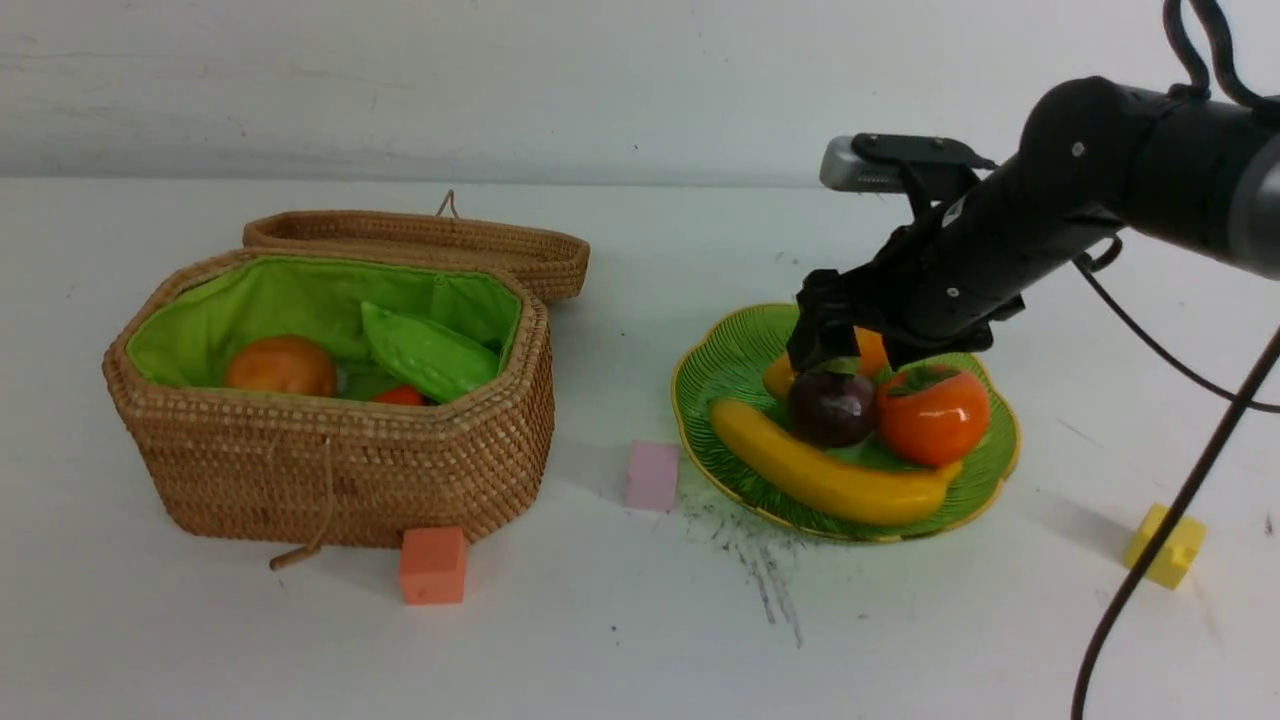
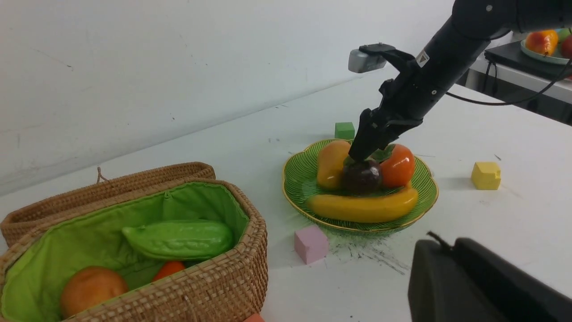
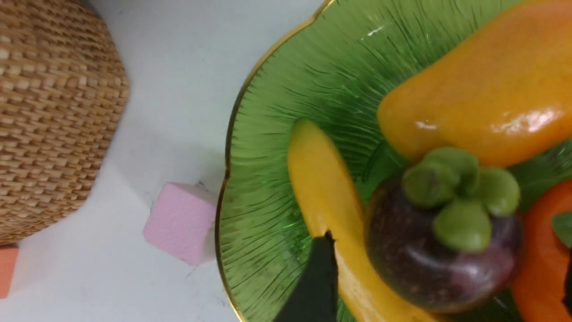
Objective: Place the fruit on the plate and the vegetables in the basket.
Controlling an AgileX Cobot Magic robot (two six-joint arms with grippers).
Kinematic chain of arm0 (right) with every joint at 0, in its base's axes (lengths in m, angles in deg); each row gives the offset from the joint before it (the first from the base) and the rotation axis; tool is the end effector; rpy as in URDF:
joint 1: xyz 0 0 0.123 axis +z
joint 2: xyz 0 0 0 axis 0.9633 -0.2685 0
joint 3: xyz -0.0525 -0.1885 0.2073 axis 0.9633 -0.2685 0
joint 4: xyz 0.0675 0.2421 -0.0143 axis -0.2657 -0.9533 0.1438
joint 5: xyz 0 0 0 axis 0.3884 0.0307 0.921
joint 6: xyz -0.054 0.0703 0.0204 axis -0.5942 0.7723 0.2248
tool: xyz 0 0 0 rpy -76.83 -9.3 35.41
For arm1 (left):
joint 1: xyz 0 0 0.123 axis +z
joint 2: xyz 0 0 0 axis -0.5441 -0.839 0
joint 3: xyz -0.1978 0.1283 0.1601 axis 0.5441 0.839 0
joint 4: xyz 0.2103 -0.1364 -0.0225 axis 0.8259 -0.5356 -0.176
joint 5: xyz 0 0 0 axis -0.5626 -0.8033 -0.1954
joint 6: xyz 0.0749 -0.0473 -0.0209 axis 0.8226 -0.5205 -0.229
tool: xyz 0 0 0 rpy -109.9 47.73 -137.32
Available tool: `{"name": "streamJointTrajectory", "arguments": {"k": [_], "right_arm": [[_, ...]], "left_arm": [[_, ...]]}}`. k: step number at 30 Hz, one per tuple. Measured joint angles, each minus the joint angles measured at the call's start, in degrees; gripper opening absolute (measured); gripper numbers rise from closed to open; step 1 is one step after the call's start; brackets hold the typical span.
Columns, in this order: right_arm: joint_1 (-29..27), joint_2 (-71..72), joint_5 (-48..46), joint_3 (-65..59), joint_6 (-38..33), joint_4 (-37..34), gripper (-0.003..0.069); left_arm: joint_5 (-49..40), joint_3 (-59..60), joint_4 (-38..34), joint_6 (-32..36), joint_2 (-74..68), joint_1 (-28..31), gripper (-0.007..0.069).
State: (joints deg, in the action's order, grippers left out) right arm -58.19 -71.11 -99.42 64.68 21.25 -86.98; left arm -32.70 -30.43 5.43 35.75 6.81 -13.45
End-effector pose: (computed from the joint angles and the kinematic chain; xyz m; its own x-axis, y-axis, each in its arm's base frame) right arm 0.4083 0.1391 0.2594 -0.8319 -0.1279 -0.5400 -0.2971 0.9245 0.2388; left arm 0.0450 -0.0247 0.3759 -0.1172 0.0599 -0.9913 0.5930 0.8049 -0.0214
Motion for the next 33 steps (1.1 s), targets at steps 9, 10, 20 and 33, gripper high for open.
{"name": "streamJointTrajectory", "arguments": {"k": [9, 10, 20, 33], "right_arm": [[0.0, 11.33, -9.3, 0.0, 1.43, 2.07, 0.0554], [0.0, 13.37, -11.49, 0.0, 1.7, 2.79, 0.0528], [0.0, 44.08, -25.32, -13.37, 7.36, 9.67, 0.0016], [0.0, 85.54, -19.09, -50.59, 18.97, 9.55, 0.0019]], "left_arm": [[0.0, 0.0, 0.0, -0.27, 0.0, 0.0, 0.0028], [0.0, 0.0, 0.0, -0.77, 0.0, 0.0, 0.002], [6.61, 9.13, 0.0, -8.95, 13.83, 0.0, -0.0013], [19.93, 29.53, 0.14, -17.79, 20.47, 0.0, -0.0013]]}}
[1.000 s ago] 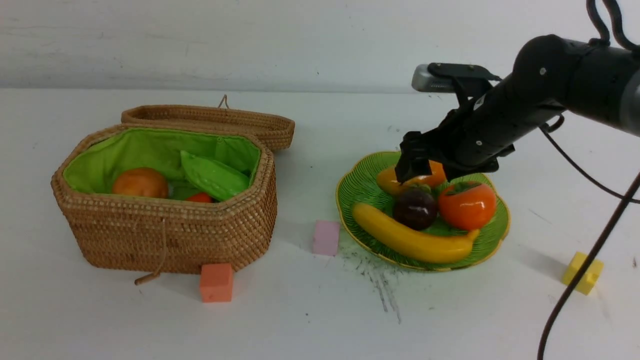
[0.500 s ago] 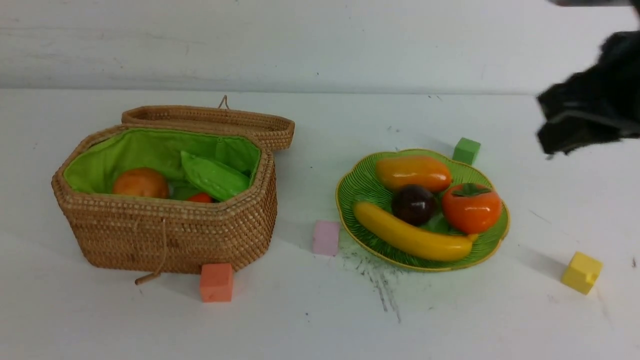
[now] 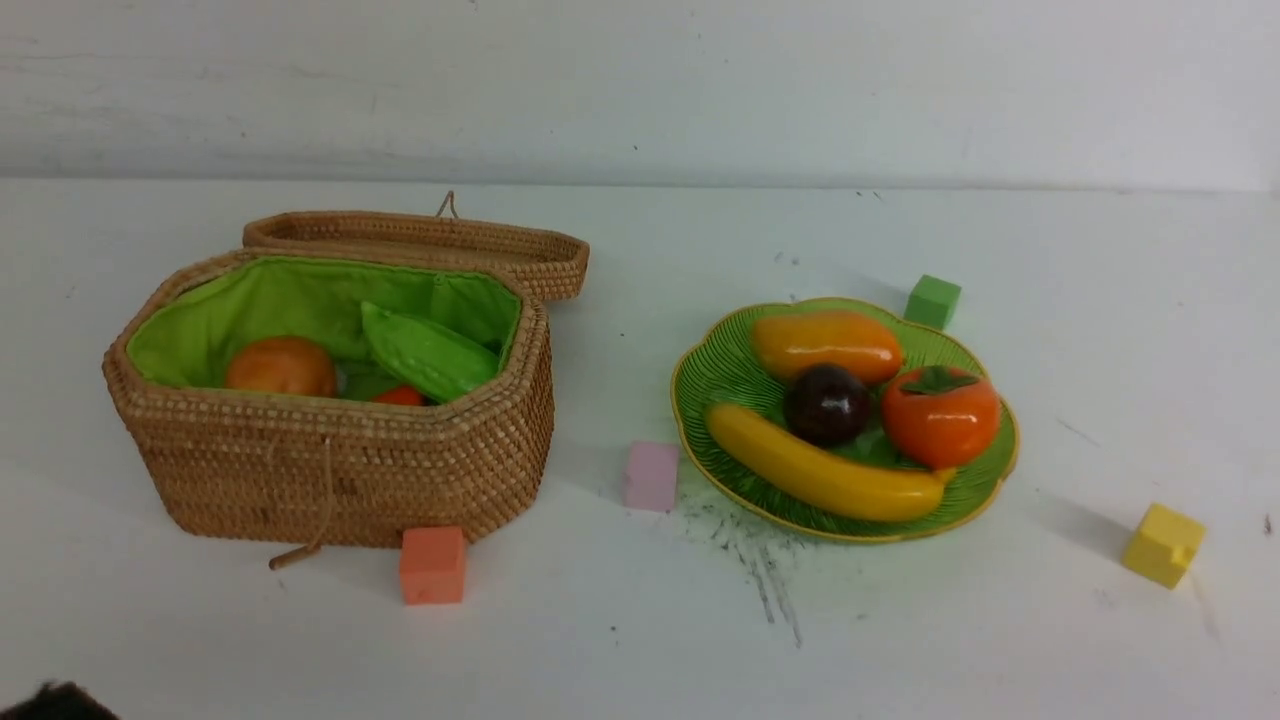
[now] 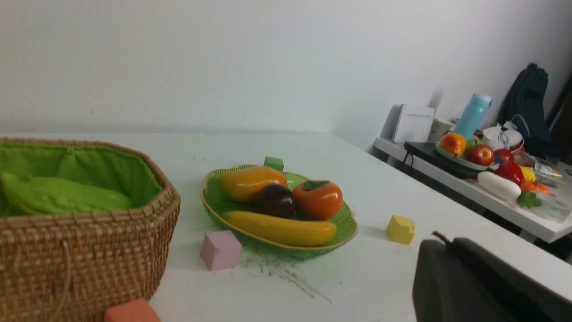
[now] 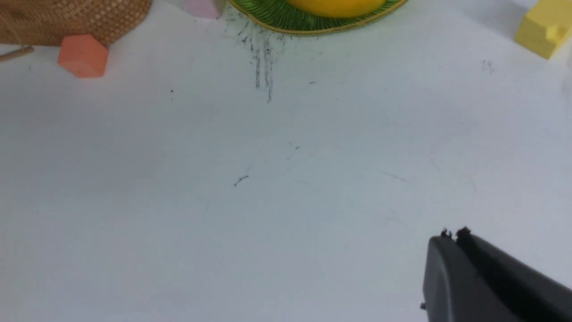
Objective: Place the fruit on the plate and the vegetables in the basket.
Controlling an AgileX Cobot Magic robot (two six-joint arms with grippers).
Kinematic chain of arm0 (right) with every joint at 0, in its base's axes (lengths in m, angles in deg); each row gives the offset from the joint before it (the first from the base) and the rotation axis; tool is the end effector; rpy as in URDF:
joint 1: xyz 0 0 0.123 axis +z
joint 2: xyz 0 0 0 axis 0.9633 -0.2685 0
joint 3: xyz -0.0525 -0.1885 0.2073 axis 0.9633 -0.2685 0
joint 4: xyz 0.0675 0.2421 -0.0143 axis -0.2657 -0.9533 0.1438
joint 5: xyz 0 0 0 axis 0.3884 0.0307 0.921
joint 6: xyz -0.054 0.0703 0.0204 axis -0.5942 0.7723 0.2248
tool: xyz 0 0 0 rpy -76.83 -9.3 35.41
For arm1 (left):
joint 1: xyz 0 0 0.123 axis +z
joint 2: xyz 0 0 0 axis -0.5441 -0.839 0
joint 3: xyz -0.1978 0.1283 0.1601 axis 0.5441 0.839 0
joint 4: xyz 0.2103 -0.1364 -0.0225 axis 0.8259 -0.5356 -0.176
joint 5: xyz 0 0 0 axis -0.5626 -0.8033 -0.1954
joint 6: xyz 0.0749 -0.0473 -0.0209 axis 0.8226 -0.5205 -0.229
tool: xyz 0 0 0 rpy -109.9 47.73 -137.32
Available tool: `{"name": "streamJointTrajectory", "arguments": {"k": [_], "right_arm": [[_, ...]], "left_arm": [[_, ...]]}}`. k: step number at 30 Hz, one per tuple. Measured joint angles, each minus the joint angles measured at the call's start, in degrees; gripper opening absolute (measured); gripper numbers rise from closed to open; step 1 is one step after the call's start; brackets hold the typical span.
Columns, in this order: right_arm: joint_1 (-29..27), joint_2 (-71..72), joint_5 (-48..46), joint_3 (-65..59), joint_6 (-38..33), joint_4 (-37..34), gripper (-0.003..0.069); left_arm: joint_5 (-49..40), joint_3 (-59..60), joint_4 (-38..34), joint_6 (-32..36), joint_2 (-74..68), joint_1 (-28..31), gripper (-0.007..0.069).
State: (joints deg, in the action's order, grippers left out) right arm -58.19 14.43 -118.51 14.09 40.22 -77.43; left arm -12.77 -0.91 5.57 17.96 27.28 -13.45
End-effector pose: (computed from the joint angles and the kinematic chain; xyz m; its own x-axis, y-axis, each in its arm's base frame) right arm 0.0488 0.0271 0.3232 -0.7093 0.0756 -0.7009 -0.1887 0.9376 0.2921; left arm 0.0324 -0.0233 0.2602 -0.1712 -0.2606 -0.9501 0.6453 0.6991 -0.3080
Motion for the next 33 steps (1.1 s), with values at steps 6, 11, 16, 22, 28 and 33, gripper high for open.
{"name": "streamJointTrajectory", "arguments": {"k": [6, 11, 16, 22, 28, 33], "right_arm": [[0.0, 8.27, 7.87, -8.57, 0.37, 1.14, 0.0028], [0.0, 9.85, 8.57, -10.03, 0.37, 1.8, 0.0036], [0.0, 10.03, 8.57, -10.05, 0.37, 1.95, 0.0043], [-0.06, 10.1, 8.71, -10.06, 0.37, 2.72, 0.0052], [-7.58, 13.1, 20.57, -14.72, -1.41, 4.37, 0.0032], [-15.17, 21.49, 32.77, -32.73, -11.2, 1.26, -0.0007]], "left_arm": [[0.13, 5.64, 0.07, -0.12, 0.0, 0.0, -0.0013], [0.13, 9.11, 0.07, -0.17, 0.0, 0.0, -0.0013], [-0.06, 12.19, 0.07, -0.17, 0.0, 0.0, -0.0013], [-0.59, 12.66, 0.07, -0.17, 0.0, 0.0, -0.0013], [-0.72, 12.66, 0.07, -0.17, 0.0, 0.0, -0.0013], [-0.72, 12.66, 0.07, -0.17, 0.0, 0.0, -0.0013]]}}
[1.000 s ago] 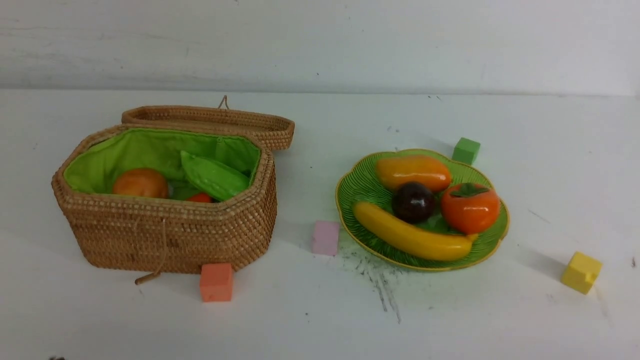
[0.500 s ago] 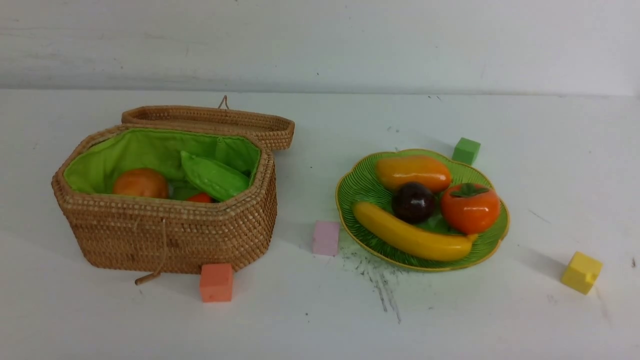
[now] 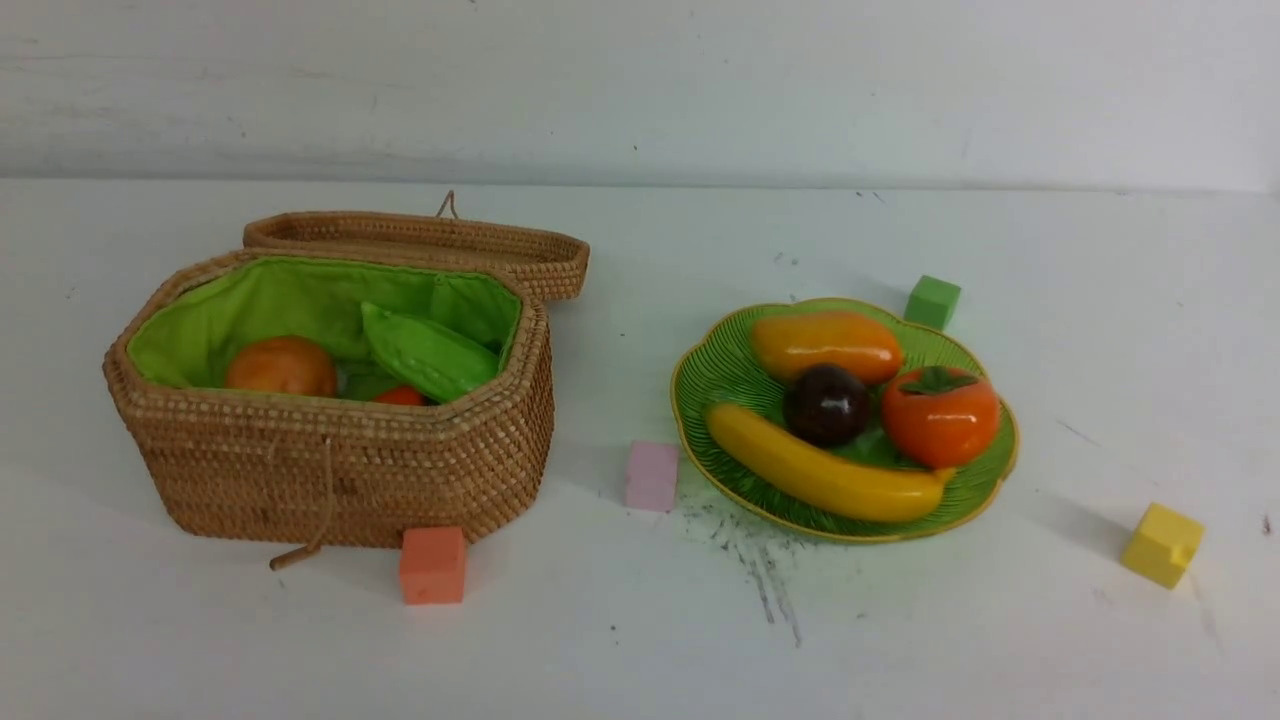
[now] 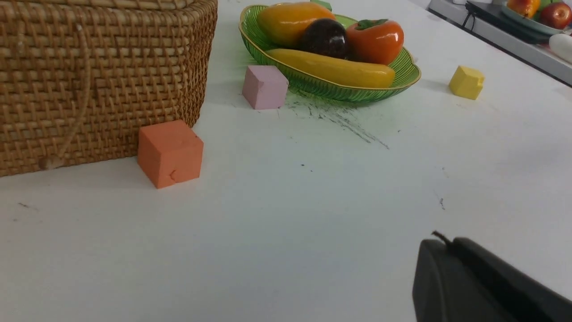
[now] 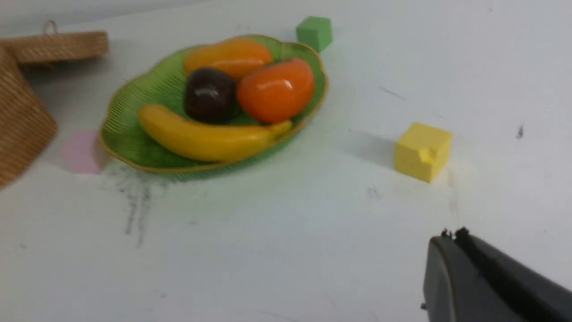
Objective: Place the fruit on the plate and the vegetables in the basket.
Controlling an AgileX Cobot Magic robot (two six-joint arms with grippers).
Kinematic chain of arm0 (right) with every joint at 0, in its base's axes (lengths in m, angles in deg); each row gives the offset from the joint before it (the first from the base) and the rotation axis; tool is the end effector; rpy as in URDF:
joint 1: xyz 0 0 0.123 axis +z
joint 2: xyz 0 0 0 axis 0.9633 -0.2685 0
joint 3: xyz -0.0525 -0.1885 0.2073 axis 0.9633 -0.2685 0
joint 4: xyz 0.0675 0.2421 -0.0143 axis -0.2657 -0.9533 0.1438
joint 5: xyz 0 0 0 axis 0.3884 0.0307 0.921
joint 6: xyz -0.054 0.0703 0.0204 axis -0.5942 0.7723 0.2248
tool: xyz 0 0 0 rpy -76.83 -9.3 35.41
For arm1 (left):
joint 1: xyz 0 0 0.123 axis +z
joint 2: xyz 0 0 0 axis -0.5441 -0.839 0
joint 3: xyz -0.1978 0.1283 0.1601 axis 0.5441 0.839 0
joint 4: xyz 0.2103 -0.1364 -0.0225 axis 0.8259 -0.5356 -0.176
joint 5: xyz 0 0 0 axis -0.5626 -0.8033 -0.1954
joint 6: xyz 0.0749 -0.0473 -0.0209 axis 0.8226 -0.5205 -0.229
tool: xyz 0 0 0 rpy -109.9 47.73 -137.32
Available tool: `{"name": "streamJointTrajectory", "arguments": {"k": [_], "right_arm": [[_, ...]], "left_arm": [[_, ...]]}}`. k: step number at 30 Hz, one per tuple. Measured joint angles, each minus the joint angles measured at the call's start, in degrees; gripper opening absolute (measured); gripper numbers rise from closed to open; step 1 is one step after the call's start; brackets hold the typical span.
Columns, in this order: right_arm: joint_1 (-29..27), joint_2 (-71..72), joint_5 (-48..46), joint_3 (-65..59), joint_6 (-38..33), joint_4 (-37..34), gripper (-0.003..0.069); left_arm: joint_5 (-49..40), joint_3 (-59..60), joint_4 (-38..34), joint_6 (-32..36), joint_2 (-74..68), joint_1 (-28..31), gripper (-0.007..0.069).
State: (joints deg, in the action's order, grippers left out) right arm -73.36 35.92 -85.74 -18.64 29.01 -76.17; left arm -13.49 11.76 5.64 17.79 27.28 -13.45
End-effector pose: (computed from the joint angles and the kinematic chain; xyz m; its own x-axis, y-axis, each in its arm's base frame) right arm 0.0495 0.0067 0.2066 -0.3427 0.1170 -0.9322 -0.0368 0.9898 0.1377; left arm 0.0427 -0.0336 0.1859 -0.3247 -0.1031 -0.9402 0.5937 0.7516 -0.2874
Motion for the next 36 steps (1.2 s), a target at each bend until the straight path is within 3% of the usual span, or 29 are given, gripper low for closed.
{"name": "streamJointTrajectory", "arguments": {"k": [4, 36], "right_arm": [[-0.28, 3.33, 4.3, -7.45, -0.41, 0.24, -0.0008], [-0.33, 3.57, 5.27, -7.7, 1.27, 0.0, 0.0011]], "left_arm": [[0.05, 0.0, 0.0, 0.0, 0.0, 0.0, -0.0011], [-0.02, 0.02, 0.0, 0.0, 0.0, 0.0, 0.0017]]}}
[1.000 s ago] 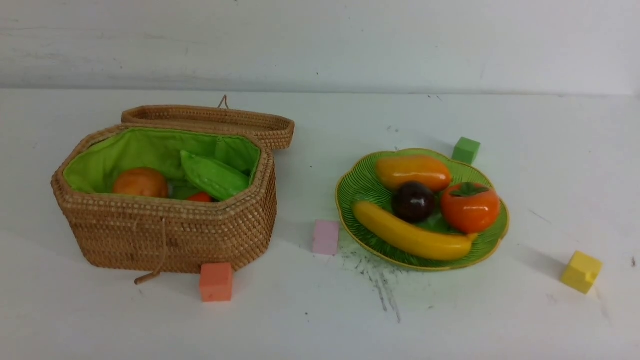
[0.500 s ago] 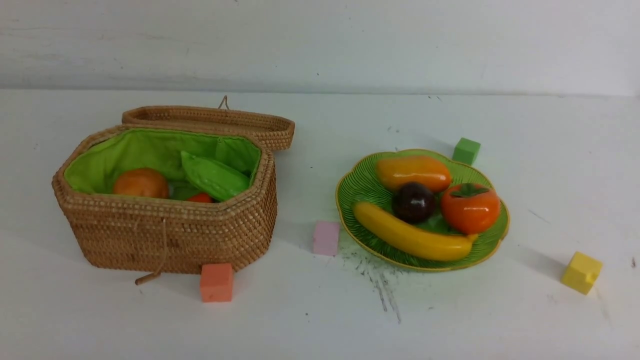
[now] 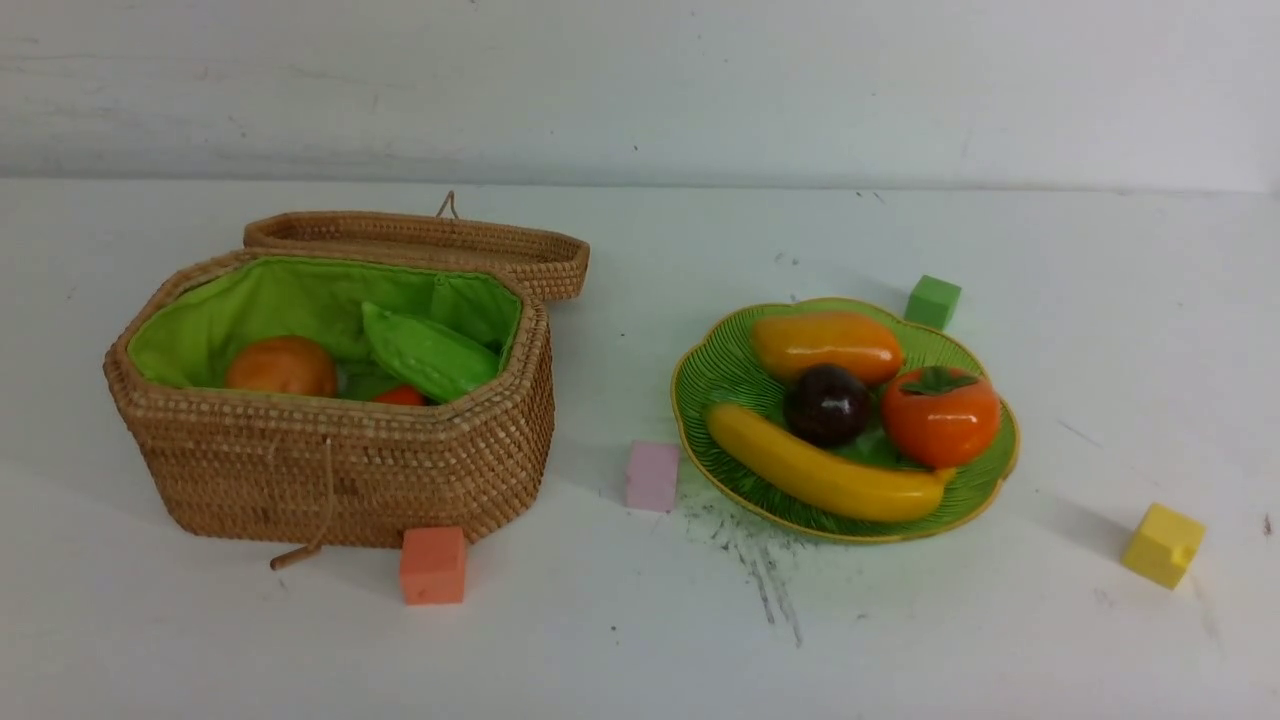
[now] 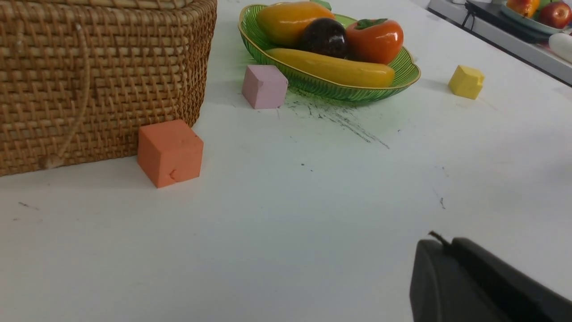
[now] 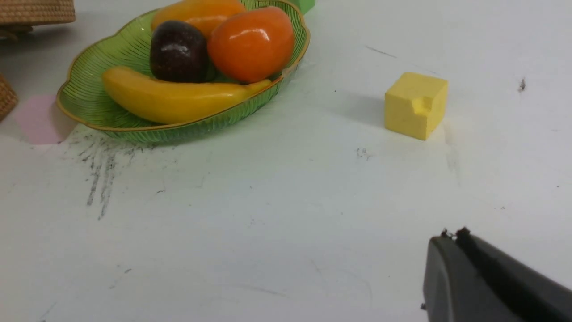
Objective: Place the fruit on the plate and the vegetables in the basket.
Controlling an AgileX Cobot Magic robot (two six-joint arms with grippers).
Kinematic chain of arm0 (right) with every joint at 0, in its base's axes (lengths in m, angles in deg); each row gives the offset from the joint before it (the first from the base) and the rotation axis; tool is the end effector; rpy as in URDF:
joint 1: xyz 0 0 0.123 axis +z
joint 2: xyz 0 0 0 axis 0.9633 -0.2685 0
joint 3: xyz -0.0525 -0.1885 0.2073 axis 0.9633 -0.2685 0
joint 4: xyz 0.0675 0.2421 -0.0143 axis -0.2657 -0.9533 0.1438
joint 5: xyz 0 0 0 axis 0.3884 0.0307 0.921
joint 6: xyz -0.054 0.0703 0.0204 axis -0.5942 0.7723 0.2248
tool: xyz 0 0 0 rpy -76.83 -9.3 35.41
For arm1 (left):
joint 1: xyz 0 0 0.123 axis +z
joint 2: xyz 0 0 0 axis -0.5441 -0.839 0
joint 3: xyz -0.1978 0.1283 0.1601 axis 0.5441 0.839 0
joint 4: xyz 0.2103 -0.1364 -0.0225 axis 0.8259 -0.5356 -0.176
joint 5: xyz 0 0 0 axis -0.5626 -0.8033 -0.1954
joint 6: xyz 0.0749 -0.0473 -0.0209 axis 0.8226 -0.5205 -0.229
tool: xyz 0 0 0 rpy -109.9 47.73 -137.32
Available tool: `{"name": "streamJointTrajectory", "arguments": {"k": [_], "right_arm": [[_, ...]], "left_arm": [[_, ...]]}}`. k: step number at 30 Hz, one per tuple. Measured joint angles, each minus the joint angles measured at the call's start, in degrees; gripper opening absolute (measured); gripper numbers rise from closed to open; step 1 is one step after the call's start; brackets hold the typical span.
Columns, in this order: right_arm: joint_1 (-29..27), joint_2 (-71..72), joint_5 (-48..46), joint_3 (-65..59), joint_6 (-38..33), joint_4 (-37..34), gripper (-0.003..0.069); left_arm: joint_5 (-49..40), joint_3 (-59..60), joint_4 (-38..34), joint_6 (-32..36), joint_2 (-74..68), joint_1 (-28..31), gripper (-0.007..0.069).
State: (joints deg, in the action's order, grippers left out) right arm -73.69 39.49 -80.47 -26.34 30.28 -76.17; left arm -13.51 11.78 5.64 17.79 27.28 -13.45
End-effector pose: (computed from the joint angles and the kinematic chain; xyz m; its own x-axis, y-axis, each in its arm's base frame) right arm 0.0512 0.0055 0.1729 -0.3231 0.1465 -0.9350 -0.0146 0.9871 0.1597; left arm 0.0427 -0.0336 0.1858 -0.3251 -0.1026 -0.9401 0.5935 0.7518 -0.2873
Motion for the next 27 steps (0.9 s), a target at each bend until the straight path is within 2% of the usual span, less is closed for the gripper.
{"name": "streamJointTrajectory", "arguments": {"k": [12, 15, 17, 22, 25, 27], "right_arm": [[0.0, 0.0, 0.0, 0.0, 0.0, 0.0, 0.0022], [0.0, 0.0, 0.0, 0.0, 0.0, 0.0, 0.0025], [0.0, 0.0, 0.0, 0.0, 0.0, 0.0, 0.0028], [0.0, 0.0, 0.0, 0.0, 0.0, 0.0, 0.0036], [0.0, 0.0, 0.07, 0.0, 0.0, 0.0, 0.0039], [0.0, 0.0, 0.07, 0.0, 0.0, 0.0, 0.0041]], "left_arm": [[0.0, 0.04, -0.2, 0.09, 0.0, 0.0, 0.0017], [0.76, 0.13, -1.49, 3.94, 0.0, 2.22, 0.0017], [1.51, 0.13, -4.56, 8.75, 0.0, 6.69, 0.0017], [5.85, 0.18, -19.05, 23.14, 0.0, 27.61, 0.0016], [6.71, 0.41, -23.21, 26.0, 0.0, 36.78, -0.0013], [6.37, 0.84, -23.48, 26.43, 0.0, 39.96, -0.0013]]}}
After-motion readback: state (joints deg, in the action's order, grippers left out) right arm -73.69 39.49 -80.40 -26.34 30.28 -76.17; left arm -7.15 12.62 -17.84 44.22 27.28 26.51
